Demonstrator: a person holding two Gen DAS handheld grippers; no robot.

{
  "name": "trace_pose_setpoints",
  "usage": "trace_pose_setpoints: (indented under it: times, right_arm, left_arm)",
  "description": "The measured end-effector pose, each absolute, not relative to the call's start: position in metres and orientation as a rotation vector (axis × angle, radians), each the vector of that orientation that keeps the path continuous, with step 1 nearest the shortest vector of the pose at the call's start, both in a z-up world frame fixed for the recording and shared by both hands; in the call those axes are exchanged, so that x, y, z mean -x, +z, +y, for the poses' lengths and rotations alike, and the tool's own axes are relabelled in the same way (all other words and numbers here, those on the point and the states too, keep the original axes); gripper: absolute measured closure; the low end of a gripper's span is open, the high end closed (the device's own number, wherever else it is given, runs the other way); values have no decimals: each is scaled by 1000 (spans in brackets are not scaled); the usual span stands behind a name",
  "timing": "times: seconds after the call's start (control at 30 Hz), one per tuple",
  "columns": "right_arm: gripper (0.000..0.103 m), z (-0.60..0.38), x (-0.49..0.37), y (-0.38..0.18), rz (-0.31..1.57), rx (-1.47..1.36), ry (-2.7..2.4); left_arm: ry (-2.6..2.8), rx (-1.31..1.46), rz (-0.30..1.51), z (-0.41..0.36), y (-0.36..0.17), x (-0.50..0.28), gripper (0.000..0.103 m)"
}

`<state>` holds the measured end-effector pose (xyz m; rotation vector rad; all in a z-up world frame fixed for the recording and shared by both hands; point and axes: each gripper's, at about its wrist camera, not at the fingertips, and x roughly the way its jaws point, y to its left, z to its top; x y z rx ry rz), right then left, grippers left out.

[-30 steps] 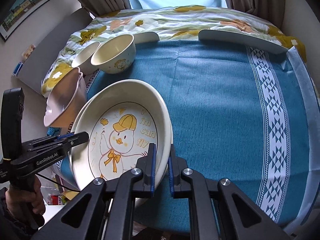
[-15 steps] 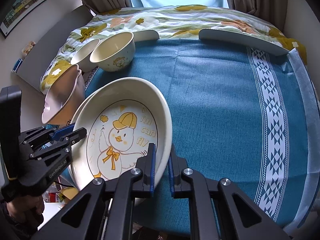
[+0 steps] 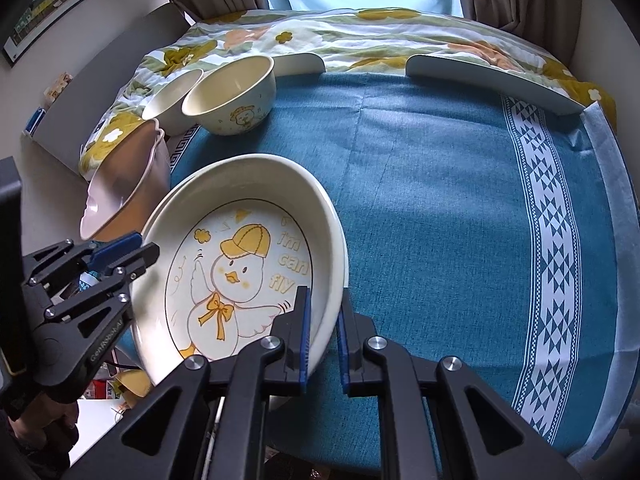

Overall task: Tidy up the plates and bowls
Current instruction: 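Lower the duck-print plate onto the white plate and open both grippers, then reach both grippers to the pink square bowl and close on its rim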

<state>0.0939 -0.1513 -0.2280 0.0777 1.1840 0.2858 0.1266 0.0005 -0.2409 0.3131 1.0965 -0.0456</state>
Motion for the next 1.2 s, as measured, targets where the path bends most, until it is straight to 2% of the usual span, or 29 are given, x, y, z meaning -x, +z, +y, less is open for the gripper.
trace_pose_setpoints:
  times: [0.67, 0.87, 0.9, 0.97, 1.0, 1.03, 1.07, 1.1, 1.17, 1.2]
  right_arm:
    - [92, -146, -92, -228, 1168, -28, 283]
    - [92, -156, -96, -209, 1127, -60, 299]
    - [92, -158, -99, -204, 1120, -72, 315]
    - [92, -161, -105, -194, 1106, -95, 358]
    - [90, -162, -108, -188, 1094, -106, 379]
    - [85, -161, -111, -183, 1085, -111, 397]
    - [65, -160, -115, -178, 1076, -116, 416]
    - [35, -158, -121, -170, 1064, -122, 448]
    - [1, -151, -130, -162, 1041, -114, 498]
    - [0, -145, -134, -159, 1025, -90, 516]
  left_arm:
    - [-29, -271, 1103, 8, -237, -126, 88]
    - [-22, -154, 1094, 20, -213, -128, 86]
    - [-15, -134, 1087, 22, -208, -128, 83]
    - [7, -66, 1058, 32, -189, -127, 58]
    - [22, -41, 1040, 37, -180, -126, 25]
    - [35, -23, 1023, 41, -174, -124, 4]
    - [54, 8, 984, 49, -164, -121, 1]
    - [64, 34, 957, 54, -157, -118, 1]
    - [90, 92, 934, 72, -147, -116, 1]
    - [109, 107, 933, 79, -146, -116, 1]
